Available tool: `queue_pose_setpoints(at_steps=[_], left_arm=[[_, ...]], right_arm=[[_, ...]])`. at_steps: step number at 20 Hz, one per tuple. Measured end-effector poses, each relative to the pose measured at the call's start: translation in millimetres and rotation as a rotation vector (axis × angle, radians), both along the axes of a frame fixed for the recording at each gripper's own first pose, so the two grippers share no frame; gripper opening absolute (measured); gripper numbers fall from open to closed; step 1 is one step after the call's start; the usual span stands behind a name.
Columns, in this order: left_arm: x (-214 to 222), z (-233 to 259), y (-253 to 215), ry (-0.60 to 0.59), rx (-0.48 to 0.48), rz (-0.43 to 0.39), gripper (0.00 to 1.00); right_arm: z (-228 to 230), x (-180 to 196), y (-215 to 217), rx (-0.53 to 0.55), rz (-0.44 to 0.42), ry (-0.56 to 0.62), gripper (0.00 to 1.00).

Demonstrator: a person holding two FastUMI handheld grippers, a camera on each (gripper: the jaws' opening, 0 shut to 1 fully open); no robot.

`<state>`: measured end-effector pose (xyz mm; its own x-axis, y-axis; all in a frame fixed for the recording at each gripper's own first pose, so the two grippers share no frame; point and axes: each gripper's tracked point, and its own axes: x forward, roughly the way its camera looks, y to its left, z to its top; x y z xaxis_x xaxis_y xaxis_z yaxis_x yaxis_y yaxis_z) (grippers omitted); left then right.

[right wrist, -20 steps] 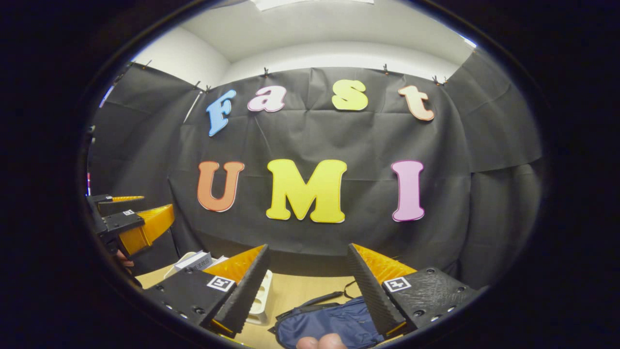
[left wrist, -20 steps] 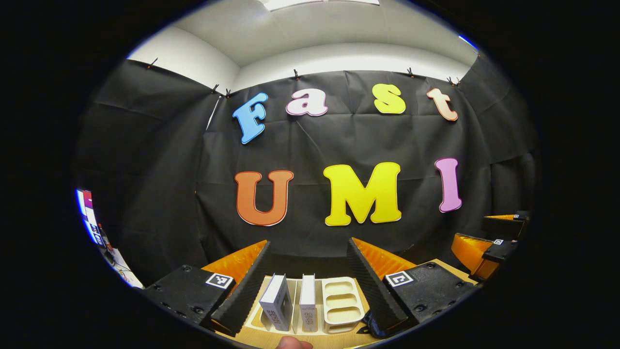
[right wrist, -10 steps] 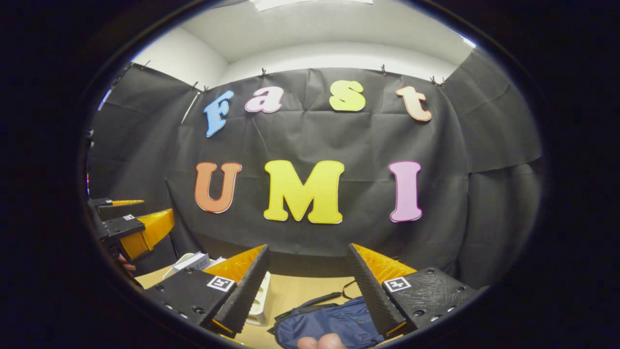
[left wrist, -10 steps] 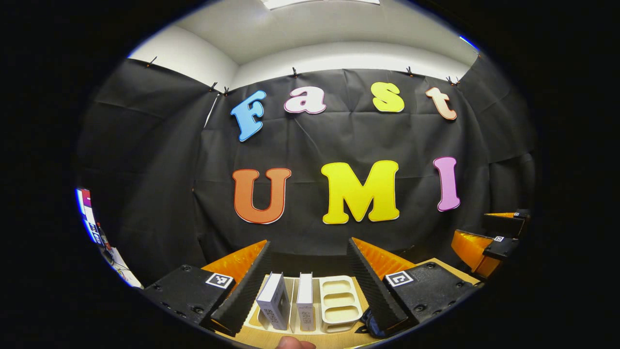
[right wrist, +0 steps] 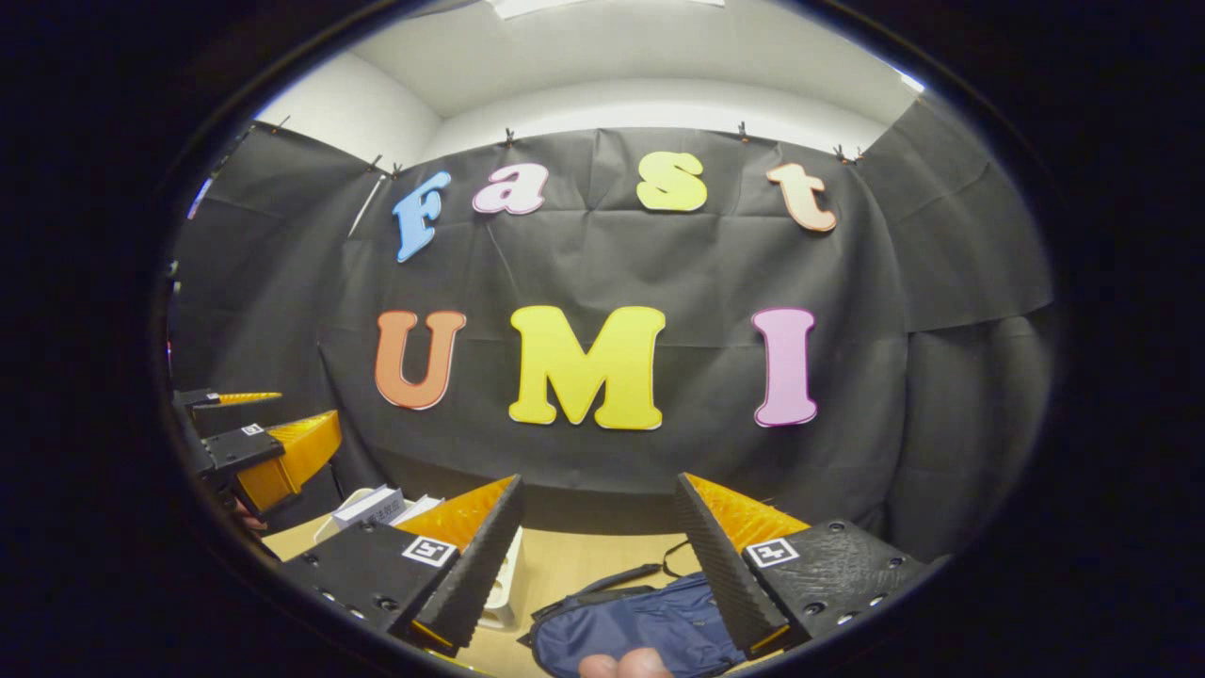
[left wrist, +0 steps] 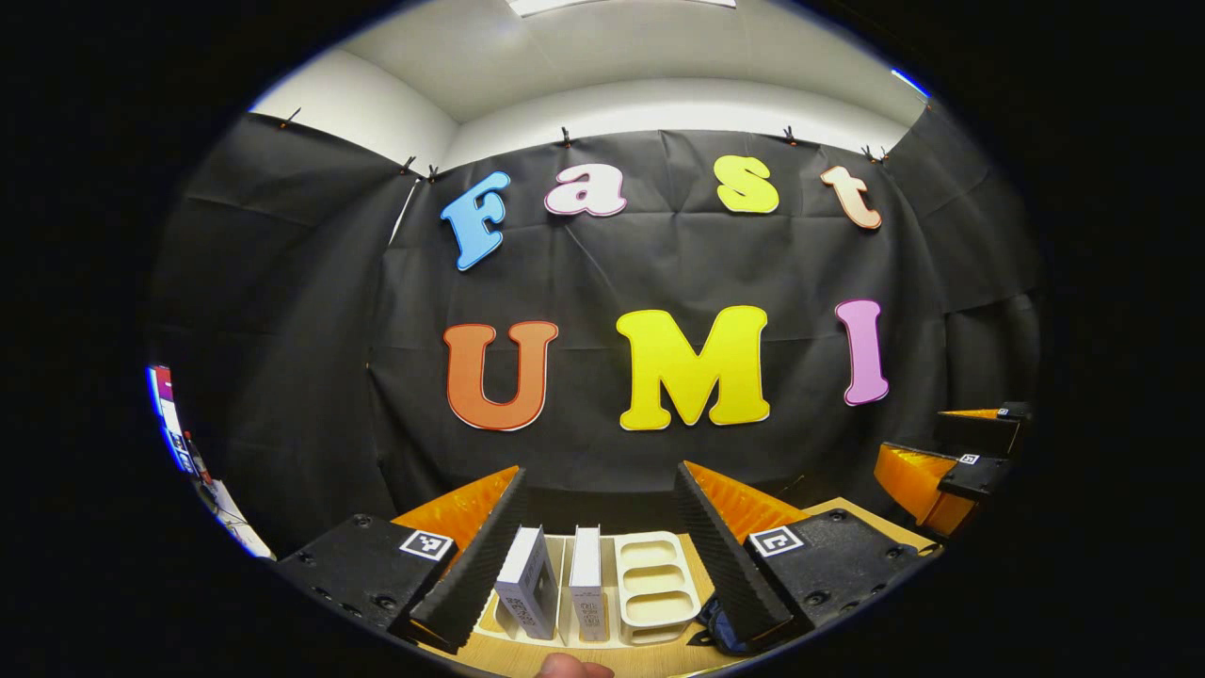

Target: Open the schoolbag, grab two books from the bookshelf and put them into the schoolbag.

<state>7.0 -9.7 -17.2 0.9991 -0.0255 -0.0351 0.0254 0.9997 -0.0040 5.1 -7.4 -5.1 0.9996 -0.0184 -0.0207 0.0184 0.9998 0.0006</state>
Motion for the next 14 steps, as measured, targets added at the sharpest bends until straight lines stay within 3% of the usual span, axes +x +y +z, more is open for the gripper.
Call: queue_pose_setpoints(at_steps=[8,14], left_arm=[[1,-5,2,-0.007,0.014,-0.008,0.98],[1,-8,18,-0.001,0.008,0.023,0.98]], right_arm=[[-34,7,11,-0.010,0.023,0.077,0.96],[-123,12,29,-0.064,0.061,0.245,0.98]])
